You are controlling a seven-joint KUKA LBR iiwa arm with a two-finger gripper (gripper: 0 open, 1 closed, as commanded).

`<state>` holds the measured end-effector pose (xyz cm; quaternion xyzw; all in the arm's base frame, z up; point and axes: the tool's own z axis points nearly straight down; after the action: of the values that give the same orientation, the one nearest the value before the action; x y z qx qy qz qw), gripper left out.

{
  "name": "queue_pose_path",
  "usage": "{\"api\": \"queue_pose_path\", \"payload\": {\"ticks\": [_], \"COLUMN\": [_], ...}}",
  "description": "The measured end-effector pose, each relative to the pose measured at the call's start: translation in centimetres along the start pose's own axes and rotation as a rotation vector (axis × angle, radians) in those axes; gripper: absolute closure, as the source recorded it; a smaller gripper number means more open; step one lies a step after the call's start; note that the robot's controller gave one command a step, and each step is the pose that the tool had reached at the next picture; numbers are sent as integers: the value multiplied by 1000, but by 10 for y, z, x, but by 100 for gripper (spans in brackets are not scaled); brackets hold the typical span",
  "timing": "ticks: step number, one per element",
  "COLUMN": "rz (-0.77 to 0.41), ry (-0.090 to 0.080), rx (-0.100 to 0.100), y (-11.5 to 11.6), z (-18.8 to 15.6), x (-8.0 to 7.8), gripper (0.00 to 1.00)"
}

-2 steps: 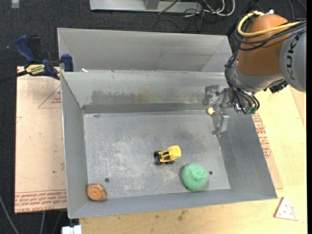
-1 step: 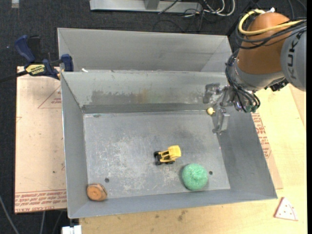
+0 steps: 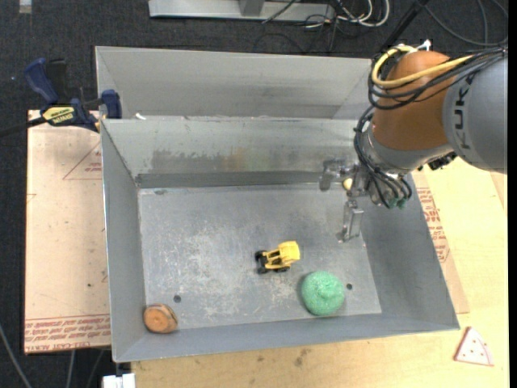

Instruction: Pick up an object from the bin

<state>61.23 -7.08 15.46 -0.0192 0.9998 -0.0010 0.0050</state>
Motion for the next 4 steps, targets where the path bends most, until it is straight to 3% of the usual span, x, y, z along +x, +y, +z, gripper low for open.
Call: {"api": "queue_pose_path", "payload": {"ticks": [1, 2, 3, 4], "rz": [-177, -348, -440, -706], "ry": [7, 9, 8, 7], "rx": [-4, -5, -5, -7], "y": [17, 27, 49, 70], "z": [51, 82, 84, 84], "x": [17, 19, 34, 37], "gripper": [0, 0, 0, 0]}}
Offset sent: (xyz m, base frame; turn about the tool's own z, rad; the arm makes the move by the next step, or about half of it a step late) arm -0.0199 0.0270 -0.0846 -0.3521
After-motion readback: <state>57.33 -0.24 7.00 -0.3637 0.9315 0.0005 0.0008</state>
